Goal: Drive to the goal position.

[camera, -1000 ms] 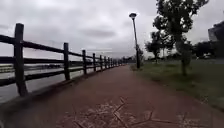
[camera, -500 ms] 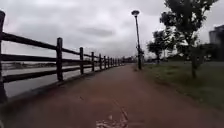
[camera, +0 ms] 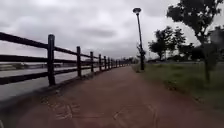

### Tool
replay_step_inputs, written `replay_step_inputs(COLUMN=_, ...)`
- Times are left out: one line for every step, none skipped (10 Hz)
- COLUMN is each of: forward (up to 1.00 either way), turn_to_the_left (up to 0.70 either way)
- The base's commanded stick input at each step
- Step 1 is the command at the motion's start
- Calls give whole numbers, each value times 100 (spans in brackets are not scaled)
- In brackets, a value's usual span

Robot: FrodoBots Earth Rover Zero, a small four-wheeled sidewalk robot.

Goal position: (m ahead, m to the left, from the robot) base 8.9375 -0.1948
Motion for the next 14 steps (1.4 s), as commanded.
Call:
replay_step_inputs(forward=100, turn_to_the_left=-9)
replay_step_inputs(forward=100, turn_to_the_left=-10)
replay_step_inputs(forward=100, turn_to_the_left=-1)
replay_step_inputs(forward=100, turn_to_the_left=0)
replay_step_inputs(forward=100, turn_to_the_left=0)
replay_step_inputs(forward=100, turn_to_the_left=0)
replay_step_inputs(forward=100, turn_to_the_left=0)
replay_step_inputs(forward=100, turn_to_the_left=0)
replay_step_inputs(forward=100, turn_to_the_left=0)
replay_step_inputs(forward=100, turn_to_the_left=0)
replay_step_inputs(forward=100, turn_to_the_left=0)
replay_step_inputs(forward=100, turn_to_the_left=0)
replay_step_inputs(forward=100, turn_to_the_left=0)
replay_step_inputs(forward=100, turn_to_the_left=0)
